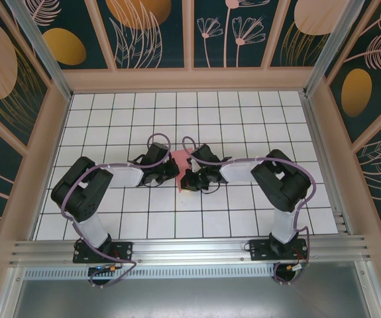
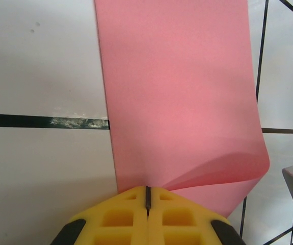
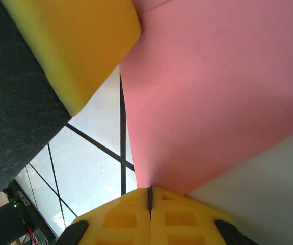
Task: Fold a paper plane with a square sheet of paper (pick it up from the middle)
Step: Third fold the triangle at the center of the table.
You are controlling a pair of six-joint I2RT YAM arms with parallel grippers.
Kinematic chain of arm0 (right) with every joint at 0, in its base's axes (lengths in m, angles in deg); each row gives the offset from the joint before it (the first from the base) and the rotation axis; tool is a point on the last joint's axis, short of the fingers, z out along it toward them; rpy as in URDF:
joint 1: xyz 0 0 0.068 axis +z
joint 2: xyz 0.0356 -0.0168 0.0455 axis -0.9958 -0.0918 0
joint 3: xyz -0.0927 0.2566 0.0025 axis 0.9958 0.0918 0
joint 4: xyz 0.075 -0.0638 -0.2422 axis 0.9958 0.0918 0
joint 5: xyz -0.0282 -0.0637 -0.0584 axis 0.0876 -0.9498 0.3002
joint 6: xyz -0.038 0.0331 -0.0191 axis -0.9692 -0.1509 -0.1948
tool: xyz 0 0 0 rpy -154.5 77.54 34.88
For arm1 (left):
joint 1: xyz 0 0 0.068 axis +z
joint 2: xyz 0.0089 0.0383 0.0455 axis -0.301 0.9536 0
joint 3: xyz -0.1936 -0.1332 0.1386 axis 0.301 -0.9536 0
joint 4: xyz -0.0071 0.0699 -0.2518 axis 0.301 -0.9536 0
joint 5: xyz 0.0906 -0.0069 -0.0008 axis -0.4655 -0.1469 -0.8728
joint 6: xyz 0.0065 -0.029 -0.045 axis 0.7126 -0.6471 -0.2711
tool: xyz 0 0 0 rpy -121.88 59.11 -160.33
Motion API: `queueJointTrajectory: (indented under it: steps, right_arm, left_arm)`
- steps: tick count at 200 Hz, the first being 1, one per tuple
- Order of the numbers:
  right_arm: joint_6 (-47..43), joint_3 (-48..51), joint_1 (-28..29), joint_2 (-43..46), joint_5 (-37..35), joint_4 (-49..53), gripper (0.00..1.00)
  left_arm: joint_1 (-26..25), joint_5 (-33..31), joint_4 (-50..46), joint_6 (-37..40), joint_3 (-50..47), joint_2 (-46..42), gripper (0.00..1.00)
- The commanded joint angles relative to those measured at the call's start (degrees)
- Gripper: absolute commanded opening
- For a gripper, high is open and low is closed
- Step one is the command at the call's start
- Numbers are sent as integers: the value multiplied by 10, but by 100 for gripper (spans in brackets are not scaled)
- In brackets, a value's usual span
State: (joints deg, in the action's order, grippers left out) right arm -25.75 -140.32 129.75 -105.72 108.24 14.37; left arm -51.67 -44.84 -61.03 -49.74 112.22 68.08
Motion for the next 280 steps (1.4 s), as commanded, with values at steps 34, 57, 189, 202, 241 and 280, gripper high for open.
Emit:
queueJointTrajectory:
  steps: [34,57,189,202,241,280]
  right_arm:
    - [4,9,11,28,8,-16,6]
    - [8,10,17,12,8,-19,6]
    - [-13,-14,-37,40,-23,22,5]
    - [-16,-19,-41,29,-23,24,5]
    - [-20,-40,-41,-4,-19,25,5]
    - [-16,-44,-41,-29,-28,34,4]
  left_arm:
    - [-3,-14,-49,-5,-17,0,0]
    - [-3,-14,-48,-5,-17,0,0]
    - [-3,-14,-51,-2,-11,-1,0]
    - [-3,-12,-51,-1,-9,-1,0]
    - [-3,-11,-52,0,-8,-1,0]
    - [-2,-4,-53,10,-1,-9,2]
